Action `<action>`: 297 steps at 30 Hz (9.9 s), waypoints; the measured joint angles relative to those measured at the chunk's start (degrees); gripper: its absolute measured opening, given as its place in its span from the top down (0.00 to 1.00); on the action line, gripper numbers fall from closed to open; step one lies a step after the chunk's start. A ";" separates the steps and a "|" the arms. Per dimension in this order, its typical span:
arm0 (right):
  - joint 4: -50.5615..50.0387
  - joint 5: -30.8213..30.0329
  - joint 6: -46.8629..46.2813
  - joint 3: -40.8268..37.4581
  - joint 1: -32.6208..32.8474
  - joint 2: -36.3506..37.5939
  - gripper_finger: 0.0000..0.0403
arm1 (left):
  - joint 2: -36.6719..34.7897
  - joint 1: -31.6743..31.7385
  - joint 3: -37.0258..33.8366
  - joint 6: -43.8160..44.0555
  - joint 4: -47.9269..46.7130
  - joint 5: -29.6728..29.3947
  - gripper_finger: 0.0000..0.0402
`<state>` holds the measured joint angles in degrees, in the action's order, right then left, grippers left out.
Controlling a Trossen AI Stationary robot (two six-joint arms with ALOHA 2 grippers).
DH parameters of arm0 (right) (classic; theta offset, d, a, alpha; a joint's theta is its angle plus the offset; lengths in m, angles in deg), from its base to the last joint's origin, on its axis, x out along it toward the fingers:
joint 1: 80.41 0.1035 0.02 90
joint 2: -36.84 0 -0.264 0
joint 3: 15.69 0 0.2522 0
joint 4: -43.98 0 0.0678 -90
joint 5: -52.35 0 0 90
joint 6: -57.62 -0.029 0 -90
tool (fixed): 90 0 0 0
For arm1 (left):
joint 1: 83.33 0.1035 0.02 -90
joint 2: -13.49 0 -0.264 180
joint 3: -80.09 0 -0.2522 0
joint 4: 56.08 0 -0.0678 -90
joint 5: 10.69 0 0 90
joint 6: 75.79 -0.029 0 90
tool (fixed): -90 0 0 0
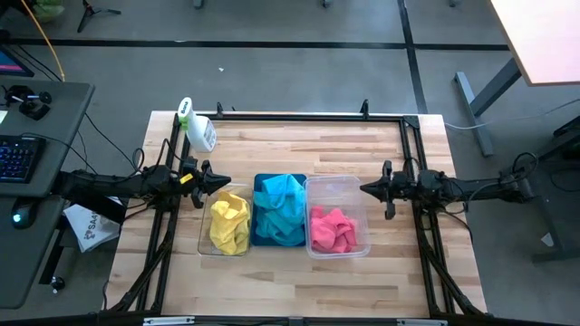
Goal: Sort microfiber towel by color & place in baskets
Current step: Return to Home Position
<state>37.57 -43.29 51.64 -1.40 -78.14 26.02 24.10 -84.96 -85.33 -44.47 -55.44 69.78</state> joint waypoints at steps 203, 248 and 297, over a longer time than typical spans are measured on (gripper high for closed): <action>-2.60 0.03 0.01 -0.04 0.54 9.94 1.00 | -9.28 0.07 -0.09 0.00 -12.49 0.41 1.00; -2.60 0.03 0.02 -0.04 0.54 9.94 1.00 | -9.27 0.08 -0.09 0.00 -12.49 0.41 1.00; -2.59 0.03 0.01 -0.04 0.54 9.95 1.00 | -9.28 0.08 -0.08 0.00 -12.49 0.41 1.00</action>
<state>34.98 -43.27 51.65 -1.43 -77.60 35.97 14.83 -84.88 -85.40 -44.46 -67.93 70.19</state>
